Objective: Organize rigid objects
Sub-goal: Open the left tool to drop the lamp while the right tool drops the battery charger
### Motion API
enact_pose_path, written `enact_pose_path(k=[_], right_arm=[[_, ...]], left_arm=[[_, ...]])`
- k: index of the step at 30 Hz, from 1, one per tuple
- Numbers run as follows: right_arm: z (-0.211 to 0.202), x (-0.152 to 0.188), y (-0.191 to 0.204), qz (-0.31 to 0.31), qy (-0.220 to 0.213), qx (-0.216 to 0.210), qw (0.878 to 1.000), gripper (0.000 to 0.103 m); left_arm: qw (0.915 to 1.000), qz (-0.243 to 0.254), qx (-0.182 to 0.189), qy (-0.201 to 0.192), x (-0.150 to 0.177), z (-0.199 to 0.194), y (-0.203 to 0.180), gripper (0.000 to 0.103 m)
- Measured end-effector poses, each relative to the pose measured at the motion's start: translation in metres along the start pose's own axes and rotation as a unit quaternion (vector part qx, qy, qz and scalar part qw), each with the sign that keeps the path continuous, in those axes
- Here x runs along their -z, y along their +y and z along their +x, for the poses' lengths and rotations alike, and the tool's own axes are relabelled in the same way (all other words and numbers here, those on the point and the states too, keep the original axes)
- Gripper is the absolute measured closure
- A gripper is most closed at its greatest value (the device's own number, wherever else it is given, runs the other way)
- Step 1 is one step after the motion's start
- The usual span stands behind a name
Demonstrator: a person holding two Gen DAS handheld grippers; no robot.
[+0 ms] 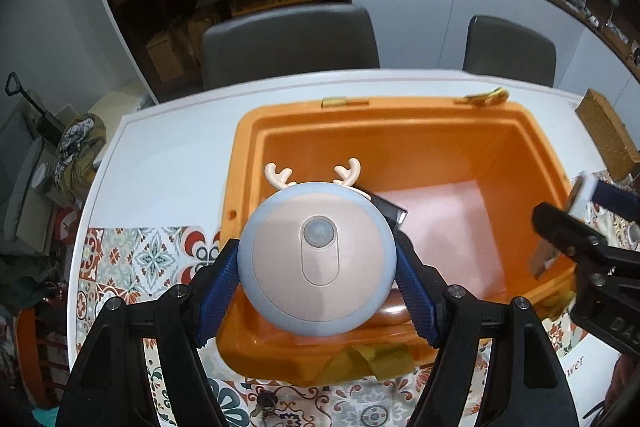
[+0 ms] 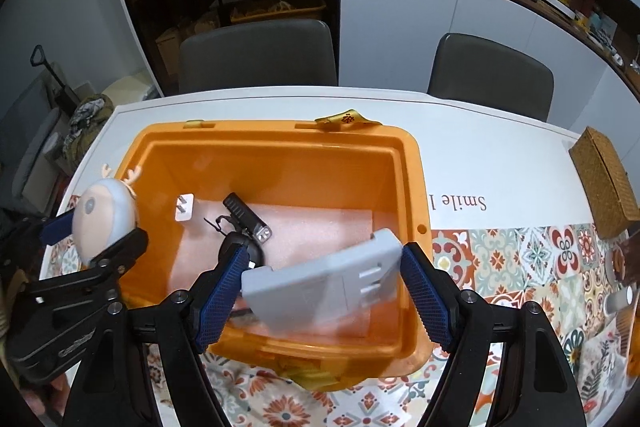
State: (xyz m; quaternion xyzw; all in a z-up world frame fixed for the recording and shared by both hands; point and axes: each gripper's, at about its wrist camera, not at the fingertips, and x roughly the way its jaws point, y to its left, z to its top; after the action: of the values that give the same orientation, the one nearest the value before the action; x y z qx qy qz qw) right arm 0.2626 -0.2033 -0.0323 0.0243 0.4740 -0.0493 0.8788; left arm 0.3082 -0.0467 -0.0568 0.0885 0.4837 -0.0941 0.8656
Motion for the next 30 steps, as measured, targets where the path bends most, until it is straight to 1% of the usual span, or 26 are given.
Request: enact_pose_path(k=[5, 10, 16, 18, 19, 20, 23, 28, 29, 30], right_arm=[[0.006, -0.001, 0.004, -0.013, 0.001, 0.009, 1.0, 0.025], [0.012, -0.002, 0.006, -0.013, 0.008, 0.01, 1.0, 0.025], [0.013, -0.002, 0.007, -0.013, 0.009, 0.01, 1.0, 0.025], [0.013, -0.003, 0.007, -0.012, 0.01, 0.01, 1.0, 0.025], [0.013, -0.003, 0.008, -0.012, 0.01, 0.009, 1.0, 0.025], [0.014, -0.002, 0.008, -0.012, 0.011, 0.008, 1.0, 0.025], [0.015, -0.002, 0.007, -0.011, 0.012, 0.008, 1.0, 0.025], [0.016, -0.003, 0.009, -0.006, 0.016, -0.004, 1.0, 0.025], [0.016, -0.003, 0.01, -0.007, 0.018, -0.007, 1.0, 0.023], [0.016, -0.003, 0.011, -0.009, 0.018, -0.006, 1.0, 0.017]], left_arm=[[0.9998, 0.003, -0.003, 0.022, 0.003, 0.013, -0.002, 0.028], [0.9993, -0.008, 0.004, 0.037, 0.003, 0.019, 0.0, 0.028], [0.9997, 0.0, 0.0, 0.025, 0.001, 0.011, -0.001, 0.027], [0.9997, -0.001, -0.004, 0.023, 0.001, 0.006, 0.0, 0.023], [0.9997, -0.003, -0.01, 0.02, 0.001, 0.003, 0.0, 0.019], [0.9997, -0.004, -0.017, 0.016, 0.001, 0.0, 0.0, 0.018], [0.9994, -0.008, -0.033, 0.013, 0.002, -0.009, 0.003, 0.016], [0.999, -0.02, -0.038, 0.012, 0.006, -0.02, 0.011, 0.016], [0.9989, -0.023, -0.039, 0.01, 0.007, -0.022, 0.012, 0.016], [0.9989, -0.026, -0.039, 0.008, 0.009, -0.025, 0.015, 0.016]])
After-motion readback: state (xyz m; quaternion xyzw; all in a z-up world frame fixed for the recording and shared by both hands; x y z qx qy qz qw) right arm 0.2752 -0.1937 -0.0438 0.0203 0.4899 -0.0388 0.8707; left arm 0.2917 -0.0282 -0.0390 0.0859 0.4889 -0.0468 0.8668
